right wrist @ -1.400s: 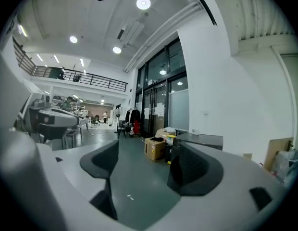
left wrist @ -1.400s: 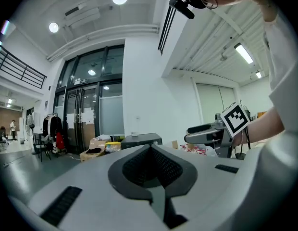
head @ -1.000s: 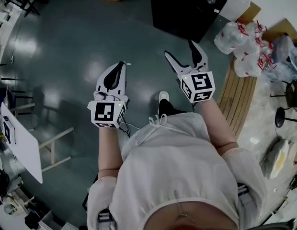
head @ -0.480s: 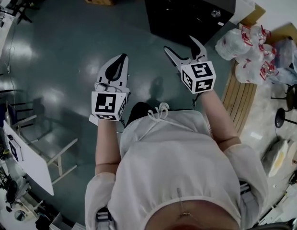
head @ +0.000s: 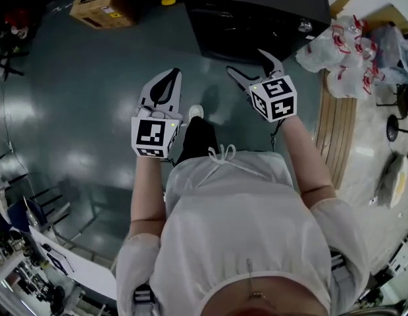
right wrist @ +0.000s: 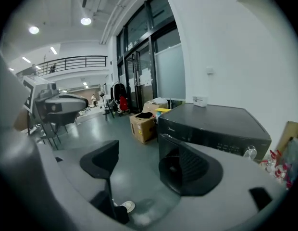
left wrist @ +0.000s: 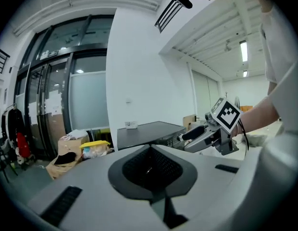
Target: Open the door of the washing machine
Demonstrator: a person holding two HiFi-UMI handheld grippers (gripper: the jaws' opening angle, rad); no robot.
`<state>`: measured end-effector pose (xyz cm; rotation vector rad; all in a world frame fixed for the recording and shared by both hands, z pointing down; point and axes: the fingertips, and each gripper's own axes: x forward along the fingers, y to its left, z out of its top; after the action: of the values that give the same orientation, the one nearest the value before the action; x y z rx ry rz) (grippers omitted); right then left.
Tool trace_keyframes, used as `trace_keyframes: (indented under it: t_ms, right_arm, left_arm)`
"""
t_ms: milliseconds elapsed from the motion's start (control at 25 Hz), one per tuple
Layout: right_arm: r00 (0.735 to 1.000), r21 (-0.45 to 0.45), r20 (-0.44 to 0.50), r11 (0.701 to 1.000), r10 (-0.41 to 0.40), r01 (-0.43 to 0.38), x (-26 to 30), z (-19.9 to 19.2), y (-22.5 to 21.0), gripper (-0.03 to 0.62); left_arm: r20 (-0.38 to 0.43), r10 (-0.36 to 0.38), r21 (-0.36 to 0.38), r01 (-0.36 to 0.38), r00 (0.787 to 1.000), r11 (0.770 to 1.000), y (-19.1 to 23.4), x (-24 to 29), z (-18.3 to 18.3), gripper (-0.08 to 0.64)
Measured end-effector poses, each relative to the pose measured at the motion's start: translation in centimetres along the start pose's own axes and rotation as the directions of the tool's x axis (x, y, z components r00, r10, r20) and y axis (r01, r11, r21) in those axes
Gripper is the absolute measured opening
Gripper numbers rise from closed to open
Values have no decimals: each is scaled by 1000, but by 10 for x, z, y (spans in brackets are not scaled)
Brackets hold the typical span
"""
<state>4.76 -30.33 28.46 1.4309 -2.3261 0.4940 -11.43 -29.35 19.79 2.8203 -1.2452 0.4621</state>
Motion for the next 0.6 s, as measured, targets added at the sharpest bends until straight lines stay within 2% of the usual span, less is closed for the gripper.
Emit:
trace_keyframes:
  t_ms: [160,280,400,600]
  right_arm:
    - [996,33,-65,997,-64,66,99,7,-5,390]
    - [990,55,-117,995,-78,85,144,12,-6,390]
    - [978,53,-192,995,-76,88,184,-2,-16,382]
    - [934,-49,-355,998,-48,33,257,-46,-31,380]
  left_arm:
    - [6,-112,-9,112,994,994,101,62,-27,21]
    - [-17,-165,-2,165,986,986,154,92,-40,21]
    - [-52,-206,-4,206,977,979,183,126,-68,21]
    - [-87,-235,-37,232,968,972,207,170,-120,21]
